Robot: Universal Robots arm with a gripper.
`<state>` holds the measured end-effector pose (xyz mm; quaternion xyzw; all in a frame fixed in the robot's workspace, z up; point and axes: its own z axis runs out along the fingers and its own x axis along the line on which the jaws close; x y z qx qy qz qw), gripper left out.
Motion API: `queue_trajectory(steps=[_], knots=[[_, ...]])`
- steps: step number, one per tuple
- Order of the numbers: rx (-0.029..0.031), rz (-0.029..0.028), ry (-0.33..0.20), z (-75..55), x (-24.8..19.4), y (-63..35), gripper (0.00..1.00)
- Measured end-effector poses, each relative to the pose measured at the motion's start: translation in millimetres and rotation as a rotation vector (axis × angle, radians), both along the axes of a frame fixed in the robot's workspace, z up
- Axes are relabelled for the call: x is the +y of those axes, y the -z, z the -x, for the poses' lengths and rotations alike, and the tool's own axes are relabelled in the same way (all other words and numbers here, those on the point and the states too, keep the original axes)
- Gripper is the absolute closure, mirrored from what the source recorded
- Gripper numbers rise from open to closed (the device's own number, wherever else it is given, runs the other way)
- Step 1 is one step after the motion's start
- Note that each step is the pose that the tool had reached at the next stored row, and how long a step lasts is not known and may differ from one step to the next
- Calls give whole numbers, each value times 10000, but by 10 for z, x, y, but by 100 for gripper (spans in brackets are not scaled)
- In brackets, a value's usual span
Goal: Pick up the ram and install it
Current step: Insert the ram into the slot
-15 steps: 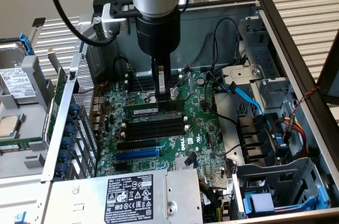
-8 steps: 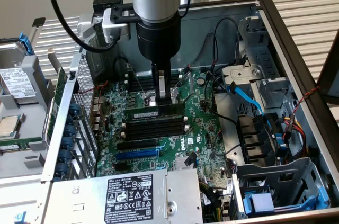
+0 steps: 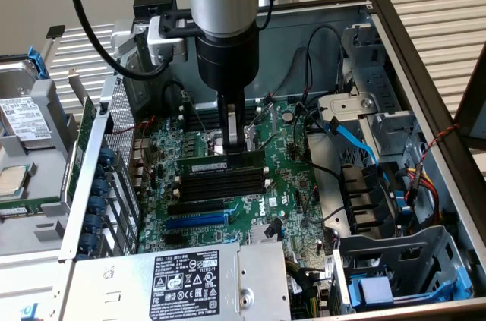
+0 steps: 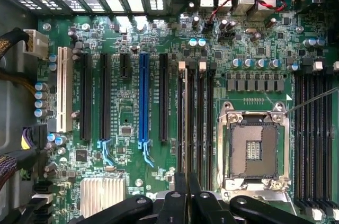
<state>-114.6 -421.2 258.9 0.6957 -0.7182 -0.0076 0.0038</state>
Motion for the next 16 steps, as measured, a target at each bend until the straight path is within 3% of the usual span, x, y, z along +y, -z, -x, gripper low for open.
queue_trajectory(steps=[3,16], knots=[[102,2,-2,1,0,4,87],[78,0,-2,0,3,42,87]])
